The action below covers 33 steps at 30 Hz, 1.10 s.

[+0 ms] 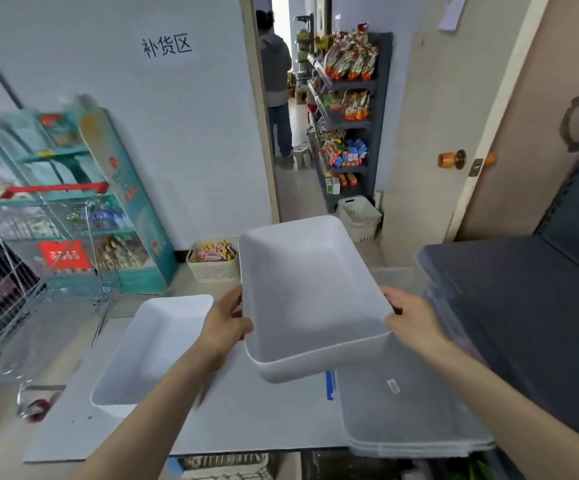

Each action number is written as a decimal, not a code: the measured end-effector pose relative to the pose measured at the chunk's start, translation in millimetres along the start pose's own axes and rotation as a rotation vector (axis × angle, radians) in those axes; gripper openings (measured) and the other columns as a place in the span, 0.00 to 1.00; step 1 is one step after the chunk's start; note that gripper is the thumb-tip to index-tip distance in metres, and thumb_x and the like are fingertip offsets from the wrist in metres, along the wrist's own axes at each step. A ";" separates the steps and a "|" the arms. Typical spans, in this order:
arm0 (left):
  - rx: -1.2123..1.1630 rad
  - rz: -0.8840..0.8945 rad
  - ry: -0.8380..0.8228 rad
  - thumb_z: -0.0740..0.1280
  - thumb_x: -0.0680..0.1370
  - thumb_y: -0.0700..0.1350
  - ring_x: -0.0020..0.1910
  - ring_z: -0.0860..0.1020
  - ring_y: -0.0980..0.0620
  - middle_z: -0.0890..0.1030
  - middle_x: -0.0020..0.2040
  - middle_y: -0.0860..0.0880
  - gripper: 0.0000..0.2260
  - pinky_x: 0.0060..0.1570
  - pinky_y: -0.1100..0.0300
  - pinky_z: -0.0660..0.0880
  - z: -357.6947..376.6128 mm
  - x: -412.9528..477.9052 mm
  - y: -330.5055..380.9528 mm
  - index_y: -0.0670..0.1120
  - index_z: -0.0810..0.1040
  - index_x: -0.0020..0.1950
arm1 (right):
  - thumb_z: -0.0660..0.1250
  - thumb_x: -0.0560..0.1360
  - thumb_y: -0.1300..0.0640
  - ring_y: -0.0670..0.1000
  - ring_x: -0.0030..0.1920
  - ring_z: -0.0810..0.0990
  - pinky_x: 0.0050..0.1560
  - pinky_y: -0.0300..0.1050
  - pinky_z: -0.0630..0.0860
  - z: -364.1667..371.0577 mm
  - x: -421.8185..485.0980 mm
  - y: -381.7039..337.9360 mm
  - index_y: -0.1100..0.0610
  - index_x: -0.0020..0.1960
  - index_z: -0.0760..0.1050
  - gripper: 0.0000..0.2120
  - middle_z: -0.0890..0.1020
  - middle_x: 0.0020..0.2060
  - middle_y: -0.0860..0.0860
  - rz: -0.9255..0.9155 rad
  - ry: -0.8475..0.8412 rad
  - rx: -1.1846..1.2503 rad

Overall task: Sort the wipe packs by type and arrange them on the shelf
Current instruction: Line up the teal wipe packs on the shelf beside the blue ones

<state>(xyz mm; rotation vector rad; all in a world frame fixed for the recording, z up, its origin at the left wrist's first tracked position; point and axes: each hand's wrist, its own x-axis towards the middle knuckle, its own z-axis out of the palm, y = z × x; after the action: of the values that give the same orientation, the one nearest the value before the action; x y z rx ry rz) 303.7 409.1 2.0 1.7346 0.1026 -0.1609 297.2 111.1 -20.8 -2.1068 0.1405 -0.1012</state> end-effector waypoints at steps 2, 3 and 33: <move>0.023 -0.017 -0.020 0.63 0.60 0.30 0.46 0.82 0.50 0.85 0.48 0.54 0.30 0.43 0.54 0.77 -28.8 11.1 -11.8 0.55 0.79 0.56 | 0.63 0.66 0.73 0.50 0.47 0.82 0.49 0.49 0.80 31.9 -1.9 -5.1 0.46 0.54 0.80 0.27 0.84 0.46 0.45 0.031 -0.018 0.046; 0.030 -0.028 -0.030 0.62 0.63 0.27 0.45 0.82 0.51 0.84 0.48 0.55 0.31 0.42 0.55 0.78 -42.1 17.3 -19.5 0.55 0.78 0.57 | 0.64 0.66 0.73 0.49 0.46 0.82 0.48 0.48 0.80 48.4 -3.3 -6.0 0.46 0.53 0.80 0.26 0.84 0.45 0.44 0.049 -0.025 0.061; 0.562 -0.212 -0.062 0.56 0.68 0.28 0.49 0.75 0.46 0.79 0.51 0.49 0.32 0.49 0.55 0.74 -98.9 98.4 -185.2 0.52 0.70 0.69 | 0.57 0.71 0.76 0.48 0.48 0.78 0.42 0.35 0.75 245.7 -24.4 64.6 0.48 0.56 0.74 0.26 0.80 0.46 0.47 0.452 -0.023 0.020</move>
<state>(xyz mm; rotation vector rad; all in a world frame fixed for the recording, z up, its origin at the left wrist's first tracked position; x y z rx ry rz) 376.1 535.8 -178.2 2.2753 0.2114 -0.4310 300.9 290.0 -202.7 -2.0058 0.5928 0.1905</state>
